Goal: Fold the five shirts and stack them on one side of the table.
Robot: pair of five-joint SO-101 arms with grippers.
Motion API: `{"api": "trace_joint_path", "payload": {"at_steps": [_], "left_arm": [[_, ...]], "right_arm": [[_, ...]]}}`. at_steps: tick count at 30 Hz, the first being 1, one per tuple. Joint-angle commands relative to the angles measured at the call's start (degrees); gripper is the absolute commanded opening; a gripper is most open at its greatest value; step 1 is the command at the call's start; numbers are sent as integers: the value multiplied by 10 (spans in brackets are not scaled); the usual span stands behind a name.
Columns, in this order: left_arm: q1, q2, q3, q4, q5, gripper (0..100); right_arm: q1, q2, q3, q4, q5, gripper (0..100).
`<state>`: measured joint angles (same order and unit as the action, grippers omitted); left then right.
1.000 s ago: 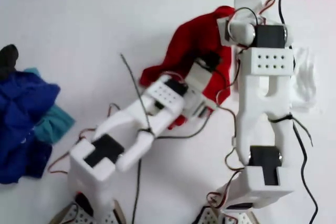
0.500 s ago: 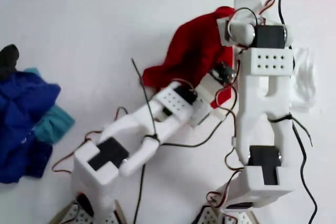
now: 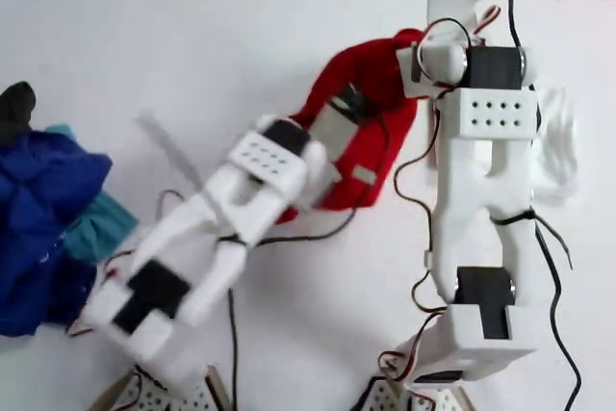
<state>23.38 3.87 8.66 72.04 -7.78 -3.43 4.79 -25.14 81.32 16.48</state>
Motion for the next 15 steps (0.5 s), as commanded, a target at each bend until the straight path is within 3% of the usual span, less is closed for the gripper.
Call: {"api": "trace_joint_path", "payload": {"at_steps": [1, 8, 15], "left_arm": [[-48, -121, -22, 50, -49, 26], [-154, -272, -24, 176, -159, 26], [-284, -382, -24, 238, -264, 26]], "right_arm": [[-19, -8, -32, 32, -2, 21], [-81, -77, -55, 124, -4, 21], [-64, -143, 27, 126, -4, 21]]}}
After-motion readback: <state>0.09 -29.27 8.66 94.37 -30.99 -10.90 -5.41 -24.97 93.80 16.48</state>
